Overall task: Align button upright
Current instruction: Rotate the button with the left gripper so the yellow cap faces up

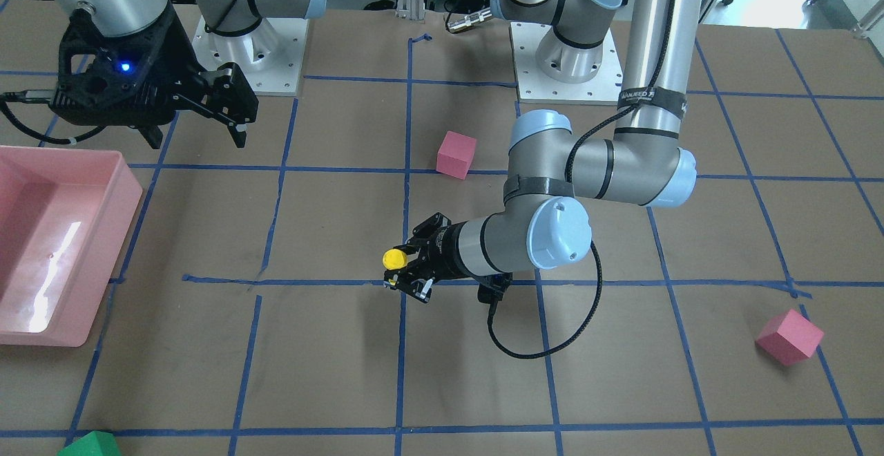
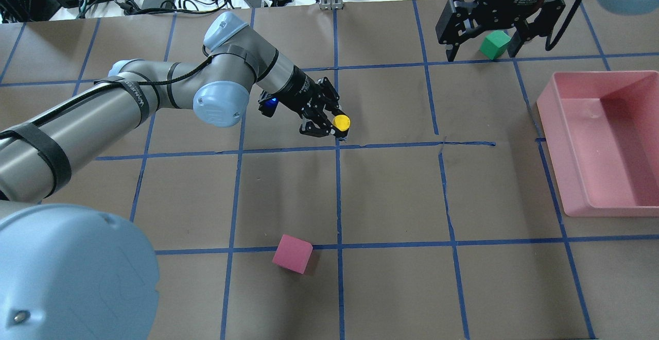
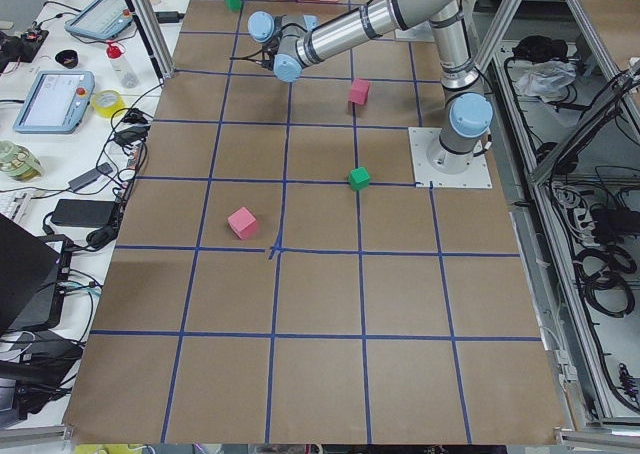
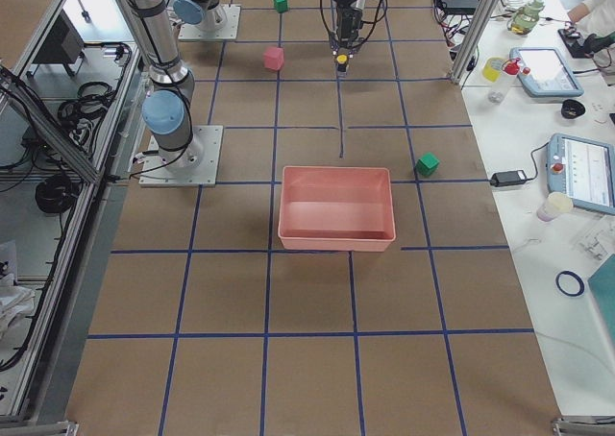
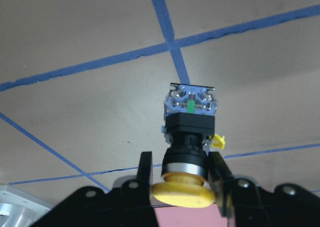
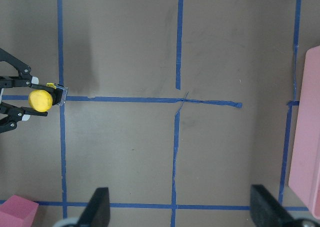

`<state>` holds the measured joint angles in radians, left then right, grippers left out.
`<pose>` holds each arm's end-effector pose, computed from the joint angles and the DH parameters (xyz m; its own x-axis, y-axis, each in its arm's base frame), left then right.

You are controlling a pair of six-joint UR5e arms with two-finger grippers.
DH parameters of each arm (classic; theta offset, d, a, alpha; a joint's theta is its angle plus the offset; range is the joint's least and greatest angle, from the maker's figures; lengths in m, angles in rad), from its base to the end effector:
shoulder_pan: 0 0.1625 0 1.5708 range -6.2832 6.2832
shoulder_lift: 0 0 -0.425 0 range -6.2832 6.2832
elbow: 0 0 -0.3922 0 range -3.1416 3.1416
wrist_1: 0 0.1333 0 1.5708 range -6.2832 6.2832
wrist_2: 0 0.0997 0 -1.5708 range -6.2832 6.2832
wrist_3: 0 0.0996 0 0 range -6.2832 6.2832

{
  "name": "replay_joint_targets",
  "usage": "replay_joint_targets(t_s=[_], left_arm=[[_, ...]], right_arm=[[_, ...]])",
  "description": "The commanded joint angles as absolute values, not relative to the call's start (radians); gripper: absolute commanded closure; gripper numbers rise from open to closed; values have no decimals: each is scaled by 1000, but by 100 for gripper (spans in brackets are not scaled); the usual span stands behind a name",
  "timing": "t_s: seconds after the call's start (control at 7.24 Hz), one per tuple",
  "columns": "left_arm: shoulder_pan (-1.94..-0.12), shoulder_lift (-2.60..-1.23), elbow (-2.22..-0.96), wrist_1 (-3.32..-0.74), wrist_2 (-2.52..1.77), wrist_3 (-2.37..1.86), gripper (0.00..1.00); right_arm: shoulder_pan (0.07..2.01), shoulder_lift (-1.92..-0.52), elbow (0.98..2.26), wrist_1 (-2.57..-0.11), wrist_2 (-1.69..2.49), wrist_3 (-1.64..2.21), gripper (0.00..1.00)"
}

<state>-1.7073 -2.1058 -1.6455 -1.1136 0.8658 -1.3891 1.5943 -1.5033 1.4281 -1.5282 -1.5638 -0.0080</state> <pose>-0.2811 -0.5925 0.2134 -0.2710 -0.9620 -0.0337 -0.7310 0.1829 0.6574 0.1462 -0.5194 0.5197 -0.9995 -0.0317 -0.0067 -0.0315 0.9990 -0.0326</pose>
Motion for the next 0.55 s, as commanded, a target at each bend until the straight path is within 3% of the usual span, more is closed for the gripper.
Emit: replay_joint_targets(t_s=[0.0, 0.41], left_arm=[[-1706, -2123, -1647, -1114, 862, -1385, 100], [-1706, -2128, -1657, -1114, 874, -1393, 100]], right_arm=[[1594, -1503, 1428, -1529, -1565, -8, 0], [1594, -1503, 1430, -1529, -1565, -9, 0]])
